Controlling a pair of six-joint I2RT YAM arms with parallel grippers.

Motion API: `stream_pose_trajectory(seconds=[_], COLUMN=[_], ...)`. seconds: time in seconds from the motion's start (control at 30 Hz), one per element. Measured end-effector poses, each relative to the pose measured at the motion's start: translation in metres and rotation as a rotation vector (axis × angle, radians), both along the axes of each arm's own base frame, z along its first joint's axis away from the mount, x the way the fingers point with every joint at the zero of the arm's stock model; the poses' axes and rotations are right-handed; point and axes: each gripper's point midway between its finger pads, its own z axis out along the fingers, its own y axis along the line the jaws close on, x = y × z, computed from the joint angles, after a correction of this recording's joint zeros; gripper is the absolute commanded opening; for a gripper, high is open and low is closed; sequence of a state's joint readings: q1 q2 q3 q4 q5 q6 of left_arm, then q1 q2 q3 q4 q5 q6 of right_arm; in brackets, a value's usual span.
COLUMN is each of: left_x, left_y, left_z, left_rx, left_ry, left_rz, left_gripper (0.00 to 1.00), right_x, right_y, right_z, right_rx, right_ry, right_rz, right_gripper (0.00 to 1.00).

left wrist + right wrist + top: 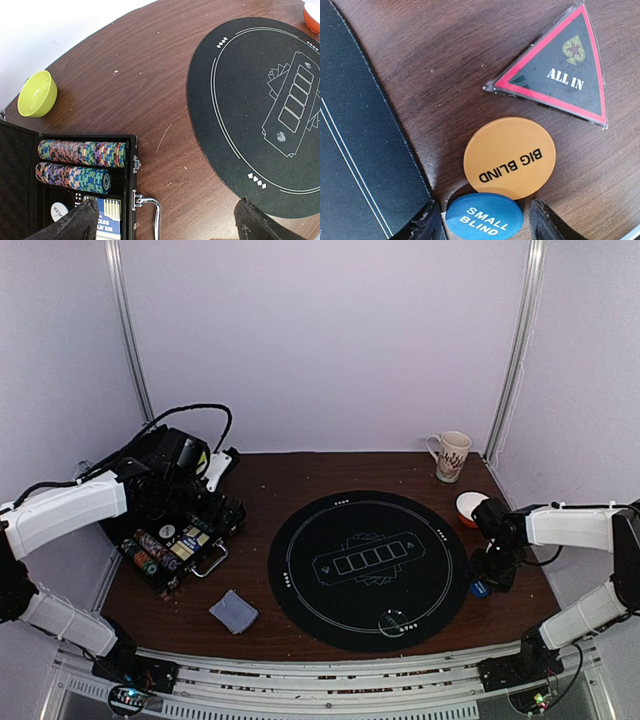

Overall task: Distribute texas hold em gaming equipment
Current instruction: Pick up the small blind button from the corner of the board.

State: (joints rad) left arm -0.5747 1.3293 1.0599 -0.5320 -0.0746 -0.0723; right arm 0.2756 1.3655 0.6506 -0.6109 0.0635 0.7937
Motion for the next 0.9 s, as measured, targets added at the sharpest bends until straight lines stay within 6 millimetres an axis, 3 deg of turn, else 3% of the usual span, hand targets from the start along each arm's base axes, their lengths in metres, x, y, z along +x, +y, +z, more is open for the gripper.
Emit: stream_pose_trajectory(seconds=[0.57, 0.9], left_x=[0.000, 0.000], left_y=[0.000, 0.000], left_z=[0.000, 0.001], left_rx=[-0.001, 0.000], left_ry=[-0.002, -0.010], left_rz=[-0.001, -0.005], left_gripper=[0.98, 0.98], right_x=[-0.012, -0.004], right_y=[-0.002, 0.002], right_z=[-0.001, -0.002], right_rx=[0.000, 0.007], right_ry=[0.018, -0.012], right_rz=[-0.018, -0.011], right_gripper=[0.64, 0.47])
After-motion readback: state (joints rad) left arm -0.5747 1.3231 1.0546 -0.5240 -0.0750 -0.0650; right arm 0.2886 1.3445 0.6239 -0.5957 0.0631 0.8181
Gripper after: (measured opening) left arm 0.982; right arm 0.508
